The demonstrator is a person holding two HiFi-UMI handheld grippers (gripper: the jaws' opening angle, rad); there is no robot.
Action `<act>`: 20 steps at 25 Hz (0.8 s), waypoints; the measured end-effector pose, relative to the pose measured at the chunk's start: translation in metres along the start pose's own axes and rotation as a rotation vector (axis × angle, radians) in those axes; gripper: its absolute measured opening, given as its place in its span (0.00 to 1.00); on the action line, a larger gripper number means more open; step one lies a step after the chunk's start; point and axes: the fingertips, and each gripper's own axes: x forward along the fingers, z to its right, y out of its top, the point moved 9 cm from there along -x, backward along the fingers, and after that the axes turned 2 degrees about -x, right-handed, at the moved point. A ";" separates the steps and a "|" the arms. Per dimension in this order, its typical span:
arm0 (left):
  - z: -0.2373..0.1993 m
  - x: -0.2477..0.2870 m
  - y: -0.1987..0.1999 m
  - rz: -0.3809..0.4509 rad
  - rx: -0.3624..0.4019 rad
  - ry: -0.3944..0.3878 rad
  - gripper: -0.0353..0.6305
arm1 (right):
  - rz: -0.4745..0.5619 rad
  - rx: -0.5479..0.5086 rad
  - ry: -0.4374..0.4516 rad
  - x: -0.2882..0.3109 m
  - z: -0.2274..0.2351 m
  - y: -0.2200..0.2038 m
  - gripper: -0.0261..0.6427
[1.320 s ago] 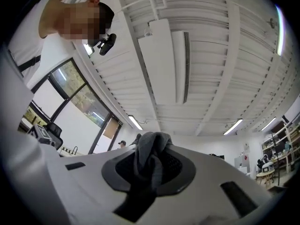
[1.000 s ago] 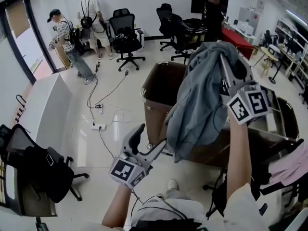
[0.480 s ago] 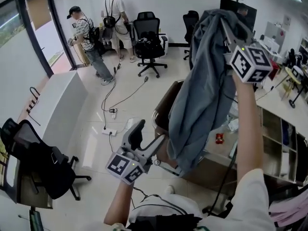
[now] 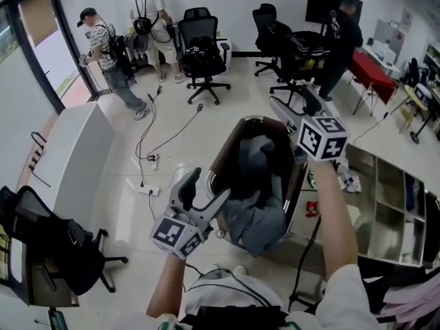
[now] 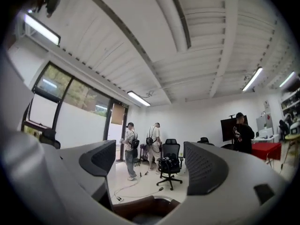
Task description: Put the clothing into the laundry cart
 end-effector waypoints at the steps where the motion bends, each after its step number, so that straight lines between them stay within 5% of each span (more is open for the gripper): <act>1: -0.002 0.005 -0.002 -0.005 -0.002 -0.016 0.58 | 0.026 0.016 0.001 -0.011 -0.004 -0.004 0.77; 8: -0.020 0.032 -0.005 -0.012 -0.014 -0.102 0.58 | 0.098 -0.039 -0.100 -0.096 -0.053 -0.034 0.77; 20: -0.030 0.034 -0.021 -0.068 -0.020 -0.179 0.58 | -0.036 0.003 -0.259 -0.154 -0.122 -0.104 0.75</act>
